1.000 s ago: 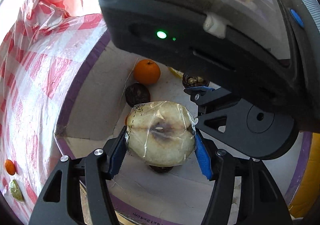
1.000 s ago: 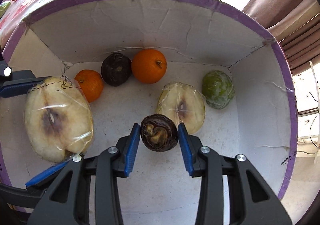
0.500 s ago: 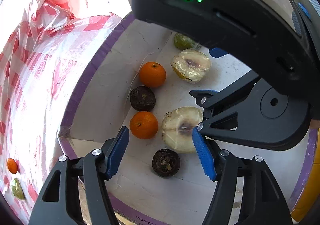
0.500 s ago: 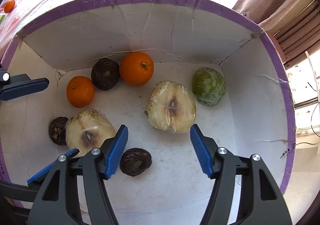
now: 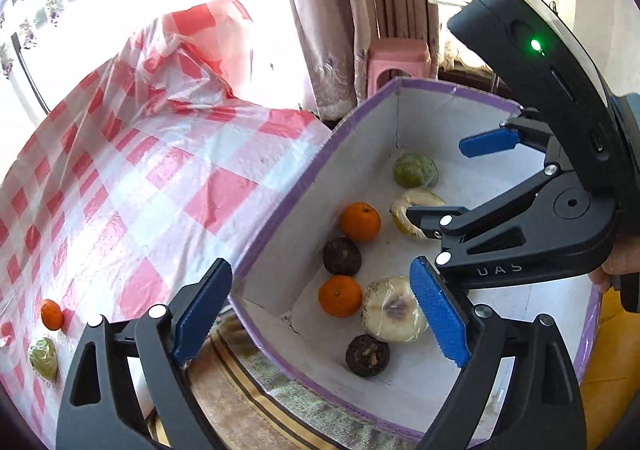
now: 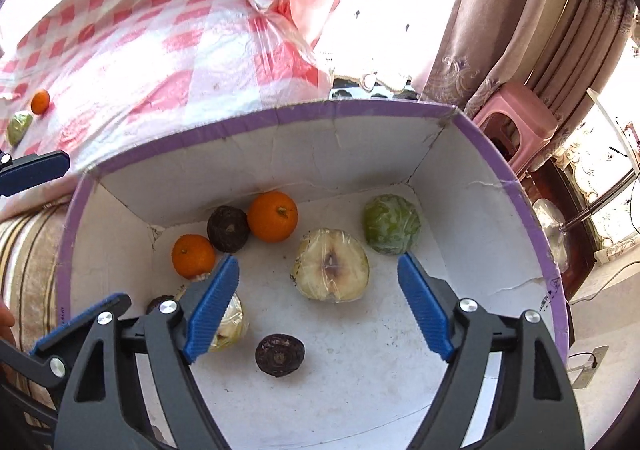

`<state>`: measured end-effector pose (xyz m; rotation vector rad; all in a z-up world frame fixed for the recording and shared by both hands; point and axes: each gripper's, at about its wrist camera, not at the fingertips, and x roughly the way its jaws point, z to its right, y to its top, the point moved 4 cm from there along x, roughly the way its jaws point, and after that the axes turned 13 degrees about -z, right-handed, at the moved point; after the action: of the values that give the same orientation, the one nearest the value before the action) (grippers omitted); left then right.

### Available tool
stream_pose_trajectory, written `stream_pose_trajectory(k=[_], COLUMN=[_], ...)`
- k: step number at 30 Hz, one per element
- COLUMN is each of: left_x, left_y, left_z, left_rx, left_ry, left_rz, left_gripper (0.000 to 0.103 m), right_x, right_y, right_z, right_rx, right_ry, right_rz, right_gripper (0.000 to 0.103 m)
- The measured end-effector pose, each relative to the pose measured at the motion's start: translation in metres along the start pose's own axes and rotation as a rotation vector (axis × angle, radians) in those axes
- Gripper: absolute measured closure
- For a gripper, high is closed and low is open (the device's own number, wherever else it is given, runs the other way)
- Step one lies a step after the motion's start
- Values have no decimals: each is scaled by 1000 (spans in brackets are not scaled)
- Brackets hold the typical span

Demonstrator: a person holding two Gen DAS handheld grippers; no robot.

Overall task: Organize fruits
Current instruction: 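Move both tools back over the tablecloth toward the green bagged fruit and orange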

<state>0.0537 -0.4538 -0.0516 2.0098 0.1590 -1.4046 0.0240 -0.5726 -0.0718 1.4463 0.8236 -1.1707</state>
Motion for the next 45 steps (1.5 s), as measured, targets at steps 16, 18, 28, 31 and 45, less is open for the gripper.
stream_pose_trajectory(k=[16, 18, 28, 31, 45], left_x=[-74, -80, -88, -87, -71], left_y=[-32, -42, -101, -121, -172], left_z=[-112, -130, -227, -254, -316], left_rx=[-322, -367, -634, -707, -890], left_ry=[131, 142, 190, 189, 205], left_rz=[258, 269, 214, 197, 115], left_gripper=[15, 15, 15, 16, 25], right_x=[-63, -67, -66, -64, -55], right_y=[19, 22, 42, 48, 72], right_z=[-17, -30, -101, -123, -228], right_rx=[97, 77, 51, 40, -104], right_ry=[85, 88, 207, 245, 302], right_rz=[378, 399, 383, 380, 339], right_gripper=[13, 12, 12, 12, 12])
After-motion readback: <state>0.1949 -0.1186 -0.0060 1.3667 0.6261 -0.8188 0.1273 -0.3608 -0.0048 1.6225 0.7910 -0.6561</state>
